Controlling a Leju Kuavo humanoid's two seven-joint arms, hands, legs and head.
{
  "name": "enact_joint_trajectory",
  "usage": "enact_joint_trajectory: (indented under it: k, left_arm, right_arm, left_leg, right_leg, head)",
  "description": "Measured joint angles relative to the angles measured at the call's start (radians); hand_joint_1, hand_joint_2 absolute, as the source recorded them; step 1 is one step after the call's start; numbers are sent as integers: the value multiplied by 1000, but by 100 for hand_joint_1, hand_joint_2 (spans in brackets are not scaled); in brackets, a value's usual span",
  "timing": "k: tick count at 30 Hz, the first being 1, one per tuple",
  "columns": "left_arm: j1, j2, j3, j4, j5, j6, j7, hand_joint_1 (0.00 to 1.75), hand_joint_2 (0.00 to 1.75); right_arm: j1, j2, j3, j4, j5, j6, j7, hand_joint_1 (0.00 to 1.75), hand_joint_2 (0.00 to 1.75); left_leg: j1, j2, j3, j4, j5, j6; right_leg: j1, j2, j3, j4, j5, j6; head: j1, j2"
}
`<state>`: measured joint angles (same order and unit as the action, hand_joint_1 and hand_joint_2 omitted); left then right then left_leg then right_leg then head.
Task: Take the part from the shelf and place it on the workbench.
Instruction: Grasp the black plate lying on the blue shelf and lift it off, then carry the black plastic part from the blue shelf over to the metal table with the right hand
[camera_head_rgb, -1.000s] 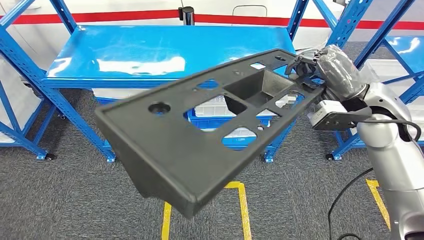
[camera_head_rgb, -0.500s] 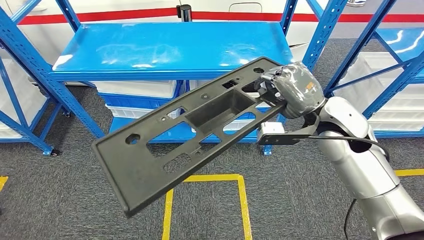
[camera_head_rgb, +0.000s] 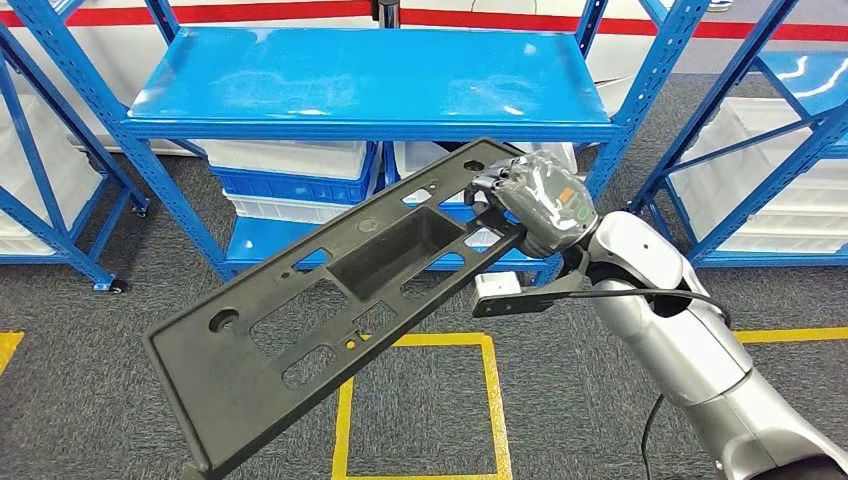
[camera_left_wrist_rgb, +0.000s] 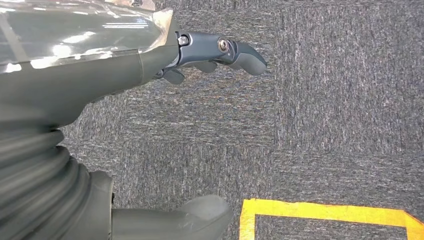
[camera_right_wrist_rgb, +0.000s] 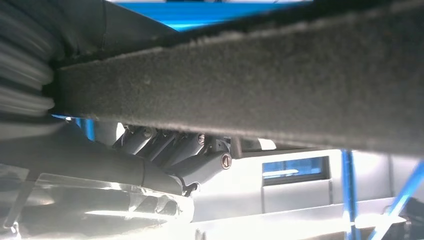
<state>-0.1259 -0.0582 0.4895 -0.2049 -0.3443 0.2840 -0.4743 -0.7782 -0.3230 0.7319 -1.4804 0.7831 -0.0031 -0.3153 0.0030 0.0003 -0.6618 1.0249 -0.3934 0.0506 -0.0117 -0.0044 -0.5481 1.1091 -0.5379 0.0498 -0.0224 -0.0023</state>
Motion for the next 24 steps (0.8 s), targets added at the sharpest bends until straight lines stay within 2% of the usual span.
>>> enact_joint_trajectory:
  k: [1, 2, 4, 5, 6, 7, 8, 10, 11, 12, 13, 14, 15, 16, 17, 18, 19, 21, 22, 24]
  left_arm:
    - [-3, 0, -1, 0, -4, -1, 2, 0, 175]
    - [-6, -1, -3, -1, -8, -1, 3, 0, 175]
    - [-11, -1, -8, -2, -18, -2, 7, 0, 175]
    - [-13, -1, -10, -3, -24, -2, 9, 0, 175]
    - [-15, -1, -11, -4, -28, -2, 12, 0, 175]
    - [-16, -1, -13, -4, -31, -2, 14, 0, 175]
    - [-17, 0, -15, -4, -33, -2, 15, 0, 175]
    - [-19, 0, -18, -4, -33, -3, 13, 0, 175]
    - [-20, 0, -19, -4, -32, -3, 11, 0, 175]
    - [-21, 0, -19, -5, -31, -2, 9, 0, 175]
    - [-21, 0, -19, -5, -30, -2, 6, 0, 175]
    - [-23, 1, -19, -6, -29, -2, 4, 0, 175]
    - [-24, 1, -20, -7, -28, -2, 1, 0, 175]
    - [-27, 1, -20, -7, -26, -2, -2, 0, 175]
    - [-28, 1, -20, -7, -25, -2, -5, 0, 175]
    - [-30, 1, -20, -8, -24, -2, -8, 0, 175]
    - [-30, 1, -20, -8, -24, -1, -10, 0, 175]
    - [-30, 0, -20, -8, -23, -1, -12, 0, 175]
    - [-30, 0, -20, -8, -23, -1, -12, 0, 175]
    - [-31, 0, -19, -9, -22, -1, -12, 0, 175]
  right_arm:
    - [-4, 5, 6, 2, -1, -1, 1, 175, 175]
    - [-6, 8, 12, 5, -2, -2, 3, 175, 175]
    - [-10, 14, 24, 12, -7, -5, 6, 175, 175]
    - [-9, 14, 30, 17, -10, -8, 8, 175, 175]
    - [-7, 15, 37, 21, -13, -13, 8, 175, 175]
    - [-4, 15, 43, 24, -16, -19, 8, 175, 175]
    - [1, 15, 49, 27, -19, -29, 8, 175, 175]
    - [12, 15, 59, 34, -21, -47, 7, 175, 175]
    - [19, 15, 63, 38, -22, -53, 6, 175, 175]
    - [26, 15, 67, 42, -22, -57, 5, 175, 175]
    - [31, 15, 71, 47, -21, -58, 5, 175, 175]
    - [34, 15, 73, 51, -19, -58, 3, 175, 175]
    - [36, 15, 75, 54, -16, -58, 1, 175, 175]
    - [36, 16, 75, 57, -13, -59, 0, 175, 175]
    - [36, 17, 76, 60, -10, -59, -2, 175, 175]
    - [35, 19, 78, 62, -8, -60, -2, 175, 175]
    - [35, 20, 80, 64, -7, -61, -2, 175, 175]
    - [36, 21, 85, 70, -6, -64, -3, 175, 175]
    - [36, 20, 87, 73, -5, -65, -3, 175, 175]
    - [36, 19, 90, 78, -4, -66, -3, 175, 175]
  left_leg:
    - [-2, 0, -4, 1, 5, -4]
    - [-3, 0, -7, 0, 12, -8]
    - [-4, 0, -11, -1, 27, -18]
    - [-3, 0, -14, -2, 32, -23]
    - [-1, -1, -18, 3, 24, -29]
    - [1, -2, -26, 21, -1, -35]
    - [4, -3, -39, 58, -42, -41]
    - [9, -3, -72, 180, -137, -54]
    - [11, -4, -83, 240, -164, -59]
    - [14, -3, -82, 275, -168, -64]
    - [18, -3, -65, 276, -153, -68]
    - [22, -3, -30, 243, -127, -70]
    - [26, -3, 17, 183, -108, -72]
    - [27, -5, 65, 117, -101, -72]
    - [27, -6, 99, 64, -103, -70]
    - [24, -8, 117, 31, -110, -67]
    - [19, -9, 121, 17, -112, -61]
    - [13, -7, 109, 9, -98, -39]
    - [12, -5, 100, 5, -86, -25]
    - [11, 1, 76, 0, -61, -2]
  right_leg:
    - [4, 0, 35, -55, 4, -4]
    - [9, 0, 52, -86, 5, -8]
    - [17, 0, 58, -113, 8, -15]
    - [12, 0, 52, -113, 16, -21]
    - [6, 0, 47, -114, 24, -27]
    - [1, -2, 43, -116, 34, -38]
    - [-5, -3, 36, -117, 45, -48]
    - [-3, -4, 14, -116, 65, -58]
    - [-2, -4, 2, -115, 74, -57]
    - [-2, -3, -10, -114, 82, -55]
    - [-3, -3, -22, -112, 90, -52]
    - [-4, -3, -34, -108, 97, -48]
    - [-5, -3, -44, -102, 101, -43]
    - [-4, -3, -54, -96, 106, -38]
    - [-3, -3, -61, -91, 110, -31]
    - [-1, -3, -67, -88, 116, -23]
    - [0, -3, -71, -88, 123, -14]
    - [0, -2, -82, -85, 130, 2]
    - [0, -2, -94, -71, 114, 1]
    - [-4, 0, -130, 7, 42, -11]
  head:
    - [0, 0]
    - [-1, 0]
    - [-2, 0]
    - [-2, 0]
    - [-1, 0]
    - [-3, 0]
    - [-3, 0]
    - [-6, 0]
    - [-5, 0]
    - [-6, 0]
    - [-6, 0]
    - [-6, 0]
    - [-6, 0]
    - [-6, 0]
    - [-6, 0]
    - [-5, 0]
    - [-5, 0]
    - [-5, 0]
    - [-4, 0]
    - [-3, 0]
